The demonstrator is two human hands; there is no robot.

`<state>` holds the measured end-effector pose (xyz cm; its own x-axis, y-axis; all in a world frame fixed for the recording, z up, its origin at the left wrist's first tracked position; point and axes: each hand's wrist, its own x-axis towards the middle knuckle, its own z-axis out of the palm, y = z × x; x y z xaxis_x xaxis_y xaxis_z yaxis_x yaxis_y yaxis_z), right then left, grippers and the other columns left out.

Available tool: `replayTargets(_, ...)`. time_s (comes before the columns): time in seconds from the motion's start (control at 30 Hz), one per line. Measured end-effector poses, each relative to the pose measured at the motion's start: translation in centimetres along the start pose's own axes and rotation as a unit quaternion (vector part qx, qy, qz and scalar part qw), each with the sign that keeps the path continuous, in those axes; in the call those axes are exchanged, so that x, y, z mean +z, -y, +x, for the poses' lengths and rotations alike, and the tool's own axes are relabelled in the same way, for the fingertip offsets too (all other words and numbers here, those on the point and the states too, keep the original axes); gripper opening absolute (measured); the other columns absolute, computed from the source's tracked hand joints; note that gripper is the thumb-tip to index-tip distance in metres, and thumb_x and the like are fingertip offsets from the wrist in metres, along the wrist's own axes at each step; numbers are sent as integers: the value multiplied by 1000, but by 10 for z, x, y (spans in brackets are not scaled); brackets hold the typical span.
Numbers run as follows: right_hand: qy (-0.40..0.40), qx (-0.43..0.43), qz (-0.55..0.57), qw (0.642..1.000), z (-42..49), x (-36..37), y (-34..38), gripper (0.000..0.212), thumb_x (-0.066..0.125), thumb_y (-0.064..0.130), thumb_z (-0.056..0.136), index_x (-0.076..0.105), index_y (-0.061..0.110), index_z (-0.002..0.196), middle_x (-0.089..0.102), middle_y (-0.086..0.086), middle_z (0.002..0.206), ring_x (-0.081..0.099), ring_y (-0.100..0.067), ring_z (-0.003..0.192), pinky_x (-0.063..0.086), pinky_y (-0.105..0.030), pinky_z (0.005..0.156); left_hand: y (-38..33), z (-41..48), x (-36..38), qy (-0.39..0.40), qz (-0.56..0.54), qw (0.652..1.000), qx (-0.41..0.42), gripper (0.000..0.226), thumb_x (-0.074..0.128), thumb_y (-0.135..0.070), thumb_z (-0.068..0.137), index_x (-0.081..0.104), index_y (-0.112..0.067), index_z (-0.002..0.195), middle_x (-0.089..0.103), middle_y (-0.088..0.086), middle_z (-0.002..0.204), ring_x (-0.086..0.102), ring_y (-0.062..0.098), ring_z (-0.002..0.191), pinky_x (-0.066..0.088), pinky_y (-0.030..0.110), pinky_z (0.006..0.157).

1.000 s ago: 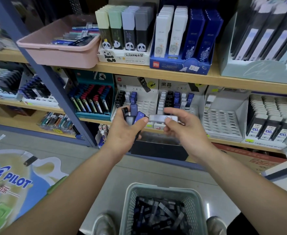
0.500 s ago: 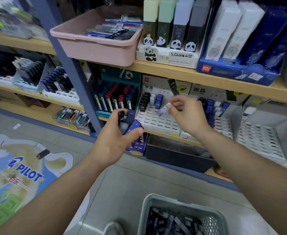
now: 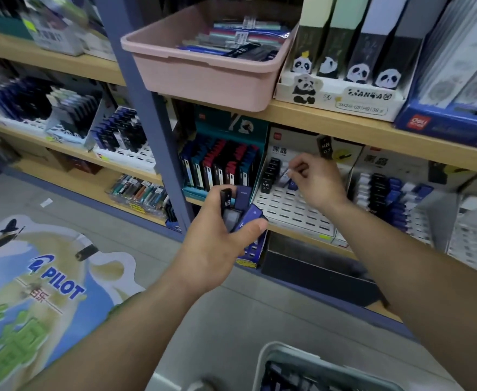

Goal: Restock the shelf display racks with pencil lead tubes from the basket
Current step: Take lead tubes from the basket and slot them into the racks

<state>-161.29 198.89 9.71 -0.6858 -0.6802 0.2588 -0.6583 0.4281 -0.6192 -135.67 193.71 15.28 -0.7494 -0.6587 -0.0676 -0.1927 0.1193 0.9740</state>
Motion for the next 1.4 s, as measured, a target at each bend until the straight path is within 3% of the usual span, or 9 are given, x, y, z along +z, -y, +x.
replayTargets(0.2, 1, 1, -24, 1000, 6, 1, -5, 9, 68, 23, 93, 70, 21, 101, 67, 9, 90, 64, -13, 85, 56, -34, 80, -2, -1, 0, 8, -11, 1000, -9, 44, 75, -29, 86, 49, -33, 121, 63, -28, 69, 61, -4, 59, 43, 9, 51)
replayTargets(0.37, 6, -25, -31, 999, 8, 2, -3, 13, 68, 24, 93, 73, 21, 104, 72, 6, 97, 65, -13, 88, 55, -33, 82, -4, 0, -1, 2, -10, 1000, -8, 44, 76, -29, 86, 50, -32, 121, 65, -11, 85, 60, -3, 60, 44, 10, 52)
replayTargets(0.6, 11, -77, -73, 994, 11, 5, -6, 11, 70, 24, 91, 74, 24, 101, 72, 5, 96, 64, -15, 87, 56, -38, 79, -2, 2, -2, 5, -14, 1000, -9, 45, 76, -32, 85, 50, -34, 121, 65, -10, 89, 59, 1, 63, 46, 14, 56)
replayTargets(0.77, 23, -102, -168, 980, 14, 9, -15, 21, 62, 31, 96, 73, 23, 111, 62, 0, 111, 57, -23, 106, 50, -36, 84, -3, 1, -2, 7, -27, 1000, -4, 42, 76, -30, 85, 51, -34, 118, 65, -11, 86, 60, 1, 62, 48, 14, 57)
replayTargets(0.9, 44, -68, -166, 983, 9, 8, -7, 27, 58, 33, 97, 71, 24, 120, 56, -1, 114, 51, -25, 115, 46, -34, 89, -7, 2, 1, 10, -98, 995, -20, 37, 74, -22, 87, 54, -23, 118, 65, -4, 82, 60, 2, 61, 52, 19, 55)
replayTargets(0.97, 46, -61, -112, 991, -5, -3, 7, 29, 59, 32, 97, 68, 24, 124, 55, 3, 111, 53, -23, 112, 46, -34, 92, -9, 1, 3, 14, -117, 993, -28, 34, 74, -21, 87, 55, -22, 115, 64, -3, 83, 61, 7, 66, 58, 25, 60)
replayTargets(1.03, 63, -34, 32, 997, -31, -25, 31, 22, 59, 26, 98, 69, 26, 117, 63, 8, 99, 62, -19, 97, 52, -38, 87, -12, 0, 8, 27, -130, 991, -31, 32, 73, -20, 88, 55, -20, 115, 63, 0, 82, 60, 11, 67, 58, 27, 60)
replayTargets(1.17, 179, 66, 288, 938, -98, -88, 68, 22, 50, 13, 103, 72, 17, 106, 72, -7, 90, 67, -18, 74, 54, -30, 66, -18, -7, 28, 74, -139, 986, -47, 34, 73, -19, 88, 56, -20, 117, 66, 3, 81, 61, 15, 67, 55, 30, 57)
replayTargets(1.4, 166, 170, 365, 900, -168, -145, 53, 12, 67, 20, 92, 72, 16, 82, 71, -11, 83, 69, -24, 70, 59, -33, 63, -35, -28, 82, 189, -64, 980, -25, 33, 75, -20, 88, 56, -20, 114, 68, -9, 75, 63, 11, 67, 53, 28, 57)
